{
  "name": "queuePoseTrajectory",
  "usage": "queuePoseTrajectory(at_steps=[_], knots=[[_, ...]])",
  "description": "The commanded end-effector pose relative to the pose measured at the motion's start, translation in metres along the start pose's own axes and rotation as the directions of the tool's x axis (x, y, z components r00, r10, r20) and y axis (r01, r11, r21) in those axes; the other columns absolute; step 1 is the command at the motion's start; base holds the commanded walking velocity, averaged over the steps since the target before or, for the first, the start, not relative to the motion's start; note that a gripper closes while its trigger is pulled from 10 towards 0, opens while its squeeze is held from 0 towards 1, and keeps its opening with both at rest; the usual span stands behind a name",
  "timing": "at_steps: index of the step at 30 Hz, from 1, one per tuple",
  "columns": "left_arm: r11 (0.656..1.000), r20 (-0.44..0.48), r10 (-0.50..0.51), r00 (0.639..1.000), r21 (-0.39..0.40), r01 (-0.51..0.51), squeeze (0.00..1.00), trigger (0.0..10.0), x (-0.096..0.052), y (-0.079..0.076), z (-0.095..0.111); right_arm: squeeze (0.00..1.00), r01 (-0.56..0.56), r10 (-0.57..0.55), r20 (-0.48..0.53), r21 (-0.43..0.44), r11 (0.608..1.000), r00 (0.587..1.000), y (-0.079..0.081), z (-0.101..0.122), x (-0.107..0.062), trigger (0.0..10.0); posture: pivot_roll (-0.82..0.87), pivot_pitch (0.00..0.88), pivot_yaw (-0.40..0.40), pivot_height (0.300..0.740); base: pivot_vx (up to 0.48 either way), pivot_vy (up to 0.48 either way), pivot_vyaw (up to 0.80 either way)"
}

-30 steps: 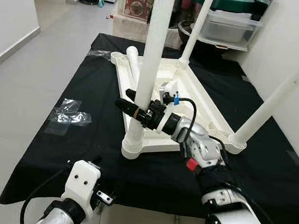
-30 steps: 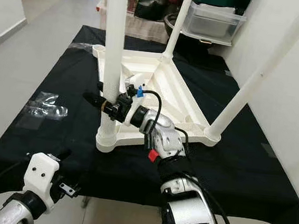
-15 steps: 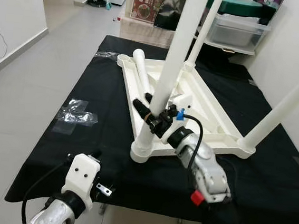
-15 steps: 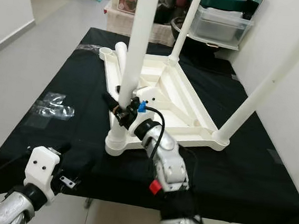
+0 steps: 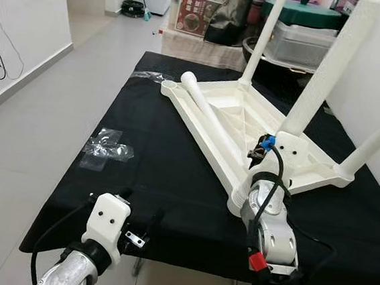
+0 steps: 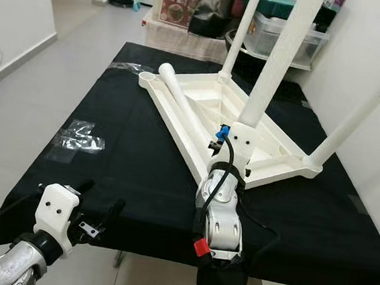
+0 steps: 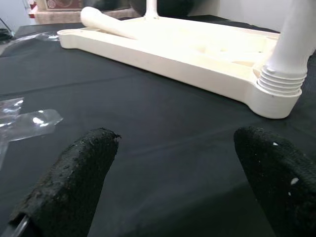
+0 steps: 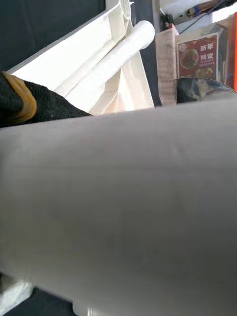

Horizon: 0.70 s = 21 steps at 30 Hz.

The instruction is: Building children table

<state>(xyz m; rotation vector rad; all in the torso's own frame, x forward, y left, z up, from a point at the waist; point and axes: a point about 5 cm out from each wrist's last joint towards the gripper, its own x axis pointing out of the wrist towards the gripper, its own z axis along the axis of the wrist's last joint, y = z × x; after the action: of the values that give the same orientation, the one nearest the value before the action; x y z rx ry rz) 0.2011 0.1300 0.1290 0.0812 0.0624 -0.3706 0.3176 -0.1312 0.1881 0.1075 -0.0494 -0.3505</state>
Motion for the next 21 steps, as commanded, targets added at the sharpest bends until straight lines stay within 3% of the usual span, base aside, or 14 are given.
queuePoseTrajectory(at_steps=[1,2,3,4,8,9,10,12,13,14,15,16,20,21], knots=[[1.000,-0.008,-0.012,1.000,-0.001,0.012,0.00,10.0,0.000,-0.002,-0.003,0.00,-0.055,0.070,-0.137,0.112,0.992,0.988,0.027,-0.019,-0.015,10.0,0.12,0.045,-0.130,0.740,0.000,0.000,0.00],[1.000,-0.008,-0.012,1.000,-0.001,0.012,0.00,10.0,0.000,-0.002,-0.003,0.00,-0.055,0.070,-0.137,0.112,0.992,0.988,0.027,-0.019,-0.015,10.0,0.12,0.045,-0.130,0.740,0.000,0.000,0.00],[1.000,-0.009,-0.012,1.000,-0.002,0.012,0.00,10.0,0.000,-0.002,-0.004,0.64,-0.103,0.116,-0.120,0.110,0.989,0.986,0.030,-0.017,-0.015,10.0,0.12,0.048,-0.131,0.740,0.000,0.000,0.00],[1.000,-0.010,-0.013,1.000,-0.002,0.013,0.00,10.0,0.001,-0.003,-0.004,1.00,-0.141,0.151,-0.107,0.100,0.985,0.983,0.030,-0.016,-0.015,10.0,0.12,0.046,-0.132,0.740,0.000,0.000,0.00],[1.000,-0.011,-0.013,1.000,-0.003,0.013,0.00,10.0,0.001,-0.003,-0.005,1.00,-0.150,0.159,-0.103,0.089,0.985,0.982,0.030,-0.015,-0.015,10.0,0.12,0.046,-0.132,0.740,0.000,0.000,0.00],[1.000,-0.010,-0.013,1.000,-0.004,0.013,0.00,10.0,0.002,-0.003,-0.005,0.15,-0.155,0.161,-0.094,0.071,0.985,0.982,0.025,-0.015,-0.011,10.0,0.11,0.045,-0.131,0.740,0.000,0.000,0.00],[1.000,-0.009,-0.012,1.000,-0.005,0.012,0.00,10.0,0.003,-0.003,-0.005,0.00,-0.179,0.185,-0.075,0.073,0.981,0.980,0.019,-0.016,-0.009,10.0,0.11,0.045,-0.131,0.740,0.000,0.000,0.00],[1.000,-0.008,-0.013,1.000,-0.006,0.013,0.00,10.0,0.004,-0.004,-0.005,0.00,-0.251,0.255,-0.052,0.071,0.965,0.966,0.004,-0.020,-0.002,10.0,0.10,0.043,-0.130,0.740,0.000,0.000,0.00],[1.000,-0.008,-0.013,1.000,-0.006,0.013,0.00,10.0,0.004,-0.004,-0.005,0.00,-0.251,0.255,-0.052,0.071,0.965,0.966,0.004,-0.020,-0.002,10.0,0.10,0.043,-0.130,0.740,0.000,0.000,0.00],[1.000,-0.005,-0.013,1.000,-0.007,0.013,0.00,10.0,0.005,-0.004,-0.005,0.00,-0.360,0.368,-0.047,0.123,0.925,0.929,-0.001,-0.022,0.003,10.0,0.10,0.043,-0.130,0.740,0.000,0.000,0.00],[1.000,-0.005,-0.013,1.000,-0.007,0.013,0.00,10.0,0.005,-0.004,-0.005,0.00,-0.360,0.368,-0.047,0.123,0.925,0.929,-0.001,-0.022,0.003,10.0,0.10,0.043,-0.130,0.740,0.000,0.000,0.00],[1.000,-0.005,-0.014,1.000,-0.006,0.014,0.00,10.0,0.006,-0.004,-0.006,0.00,-0.515,0.524,-0.037,0.139,0.846,0.851,-0.004,-0.023,0.006,10.0,0.10,0.041,-0.131,0.740,0.000,0.000,0.00],[1.000,0.000,-0.017,1.000,-0.013,0.017,0.00,10.0,0.006,-0.005,-0.005,0.00,-0.641,0.649,-0.025,0.136,0.755,0.760,-0.016,-0.022,0.015,10.0,0.10,0.043,-0.135,0.740,0.000,0.000,0.00],[1.000,0.000,-0.017,1.000,-0.013,0.017,0.00,10.0,0.006,-0.005,-0.005,0.00,-0.641,0.649,-0.025,0.136,0.755,0.760,-0.016,-0.022,0.015,10.0,0.10,0.043,-0.135,0.740,0.000,0.000,0.00]])
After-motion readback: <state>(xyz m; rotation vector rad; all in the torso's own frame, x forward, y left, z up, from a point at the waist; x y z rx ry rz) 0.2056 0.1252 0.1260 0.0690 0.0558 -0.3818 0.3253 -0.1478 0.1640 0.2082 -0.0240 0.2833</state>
